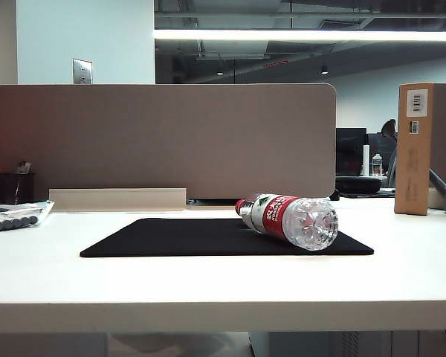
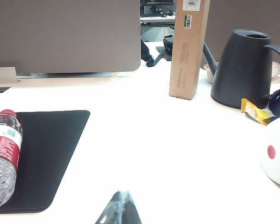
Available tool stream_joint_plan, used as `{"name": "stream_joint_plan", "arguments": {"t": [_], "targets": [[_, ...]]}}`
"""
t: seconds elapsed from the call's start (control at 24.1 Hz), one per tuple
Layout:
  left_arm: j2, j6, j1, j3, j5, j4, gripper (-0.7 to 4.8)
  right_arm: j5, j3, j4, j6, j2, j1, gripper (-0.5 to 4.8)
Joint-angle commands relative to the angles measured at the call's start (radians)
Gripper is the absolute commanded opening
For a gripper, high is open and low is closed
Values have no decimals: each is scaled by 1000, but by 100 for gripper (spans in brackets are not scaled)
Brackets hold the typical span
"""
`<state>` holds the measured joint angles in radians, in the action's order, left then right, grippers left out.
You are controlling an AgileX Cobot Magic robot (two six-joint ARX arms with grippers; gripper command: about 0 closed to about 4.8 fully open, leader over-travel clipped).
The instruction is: Stand the plastic bottle up on the black mouse pad.
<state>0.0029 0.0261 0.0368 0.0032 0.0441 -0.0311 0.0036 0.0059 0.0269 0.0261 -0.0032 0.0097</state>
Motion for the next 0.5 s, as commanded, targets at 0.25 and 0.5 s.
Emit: {"name": "stream_joint_plan", "arguments": {"t": [0.25, 0.5], "targets": [[0, 0, 0, 5, 2, 8, 1, -3, -4, 13, 3, 1, 0, -1], [0, 0, -127, 5, 1, 10, 1, -58, -4, 16, 51, 1, 0, -1]]}}
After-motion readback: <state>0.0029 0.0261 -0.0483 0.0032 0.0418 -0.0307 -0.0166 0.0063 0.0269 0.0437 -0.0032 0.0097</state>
